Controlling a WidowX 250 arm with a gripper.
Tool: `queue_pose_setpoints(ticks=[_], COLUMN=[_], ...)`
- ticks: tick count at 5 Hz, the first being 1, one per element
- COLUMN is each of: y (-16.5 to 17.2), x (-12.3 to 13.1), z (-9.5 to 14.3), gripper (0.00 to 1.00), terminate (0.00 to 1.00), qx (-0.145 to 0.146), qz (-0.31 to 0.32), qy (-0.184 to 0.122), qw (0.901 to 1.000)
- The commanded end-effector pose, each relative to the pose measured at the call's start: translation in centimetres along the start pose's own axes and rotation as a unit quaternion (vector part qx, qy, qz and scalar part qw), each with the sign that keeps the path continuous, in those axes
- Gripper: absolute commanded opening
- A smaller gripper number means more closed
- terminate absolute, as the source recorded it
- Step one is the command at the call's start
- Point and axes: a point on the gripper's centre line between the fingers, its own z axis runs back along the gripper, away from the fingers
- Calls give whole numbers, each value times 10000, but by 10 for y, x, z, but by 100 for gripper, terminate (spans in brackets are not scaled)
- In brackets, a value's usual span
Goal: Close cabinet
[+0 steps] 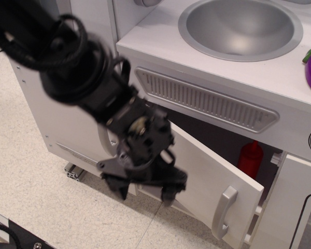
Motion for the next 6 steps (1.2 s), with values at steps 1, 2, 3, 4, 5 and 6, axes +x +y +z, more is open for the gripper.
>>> queue_pose_setpoints(ticks=[1,2,3,4,5,6], y=[-5,-17,-34,-54,-72,-81], x=[11,24,36,45,57,72], z=[-37,-51,-54,-53,-57,-63], gripper=[100,100,100,100,100,100], terminate=[0,0,0,0,0,0], qx=[159,130,35,-140,-221,-214], qz=[88,318,506,623,825,1036], qy=[-209,-270,-255,-207,-233,-359], qw=[9996,9990,9984,9977,9961,9937])
